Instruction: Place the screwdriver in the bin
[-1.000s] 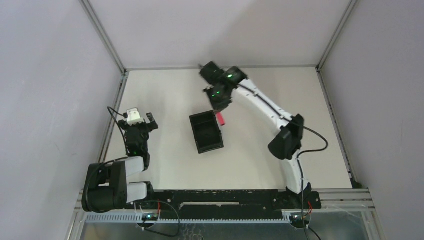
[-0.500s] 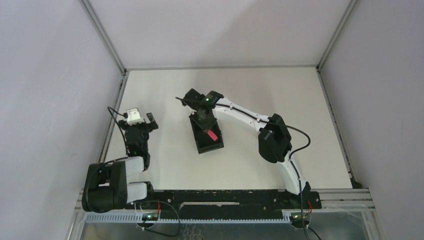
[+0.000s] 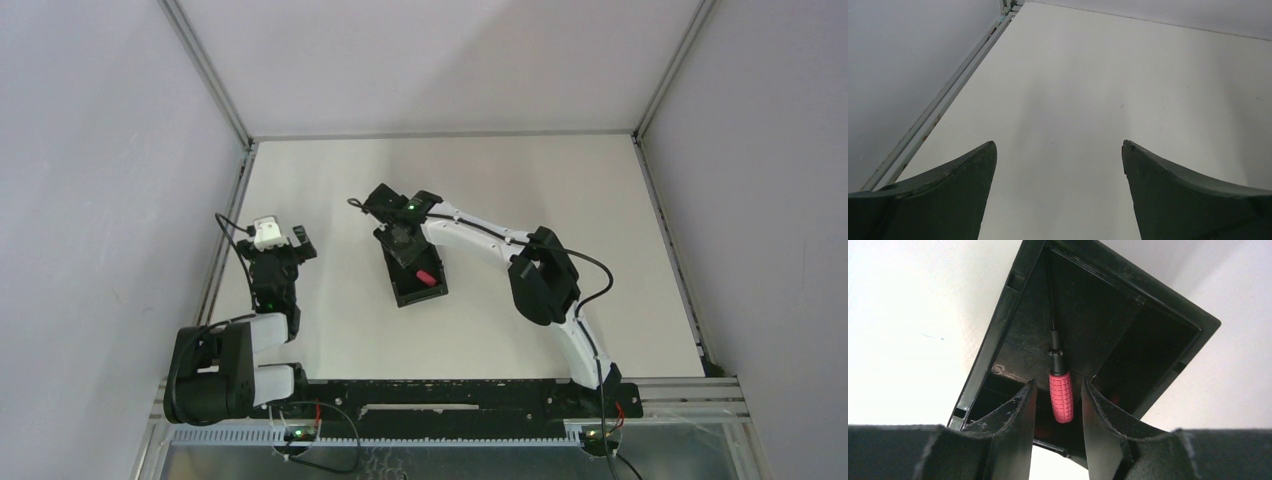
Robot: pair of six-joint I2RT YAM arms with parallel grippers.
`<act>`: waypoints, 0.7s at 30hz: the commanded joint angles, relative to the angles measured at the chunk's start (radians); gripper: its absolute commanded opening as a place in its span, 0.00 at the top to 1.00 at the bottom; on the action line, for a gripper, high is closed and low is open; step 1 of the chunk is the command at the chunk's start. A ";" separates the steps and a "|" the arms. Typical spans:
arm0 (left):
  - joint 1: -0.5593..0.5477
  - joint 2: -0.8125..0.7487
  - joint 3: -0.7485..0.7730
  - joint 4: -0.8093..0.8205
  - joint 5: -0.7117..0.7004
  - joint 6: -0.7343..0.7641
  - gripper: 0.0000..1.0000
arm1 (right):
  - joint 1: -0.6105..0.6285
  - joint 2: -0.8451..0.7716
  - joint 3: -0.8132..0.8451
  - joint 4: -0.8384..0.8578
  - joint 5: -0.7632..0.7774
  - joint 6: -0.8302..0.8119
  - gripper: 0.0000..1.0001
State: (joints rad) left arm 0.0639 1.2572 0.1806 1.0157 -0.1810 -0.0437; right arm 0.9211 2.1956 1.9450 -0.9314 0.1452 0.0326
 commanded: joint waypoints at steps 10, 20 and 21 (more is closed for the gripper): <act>-0.004 0.001 0.014 0.040 -0.002 0.016 0.00 | 0.012 -0.442 -0.138 0.126 0.095 0.029 0.01; -0.004 0.001 0.014 0.040 -0.003 0.016 0.00 | -0.100 -1.001 -0.677 0.462 0.050 0.075 0.00; -0.005 0.000 0.014 0.040 -0.003 0.016 0.00 | -0.123 -1.056 -0.721 0.481 0.041 0.096 0.00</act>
State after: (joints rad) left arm 0.0639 1.2572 0.1806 1.0157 -0.1814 -0.0437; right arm 0.8696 1.2892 1.3922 -0.5972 0.2214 0.0608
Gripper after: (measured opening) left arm 0.996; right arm 0.993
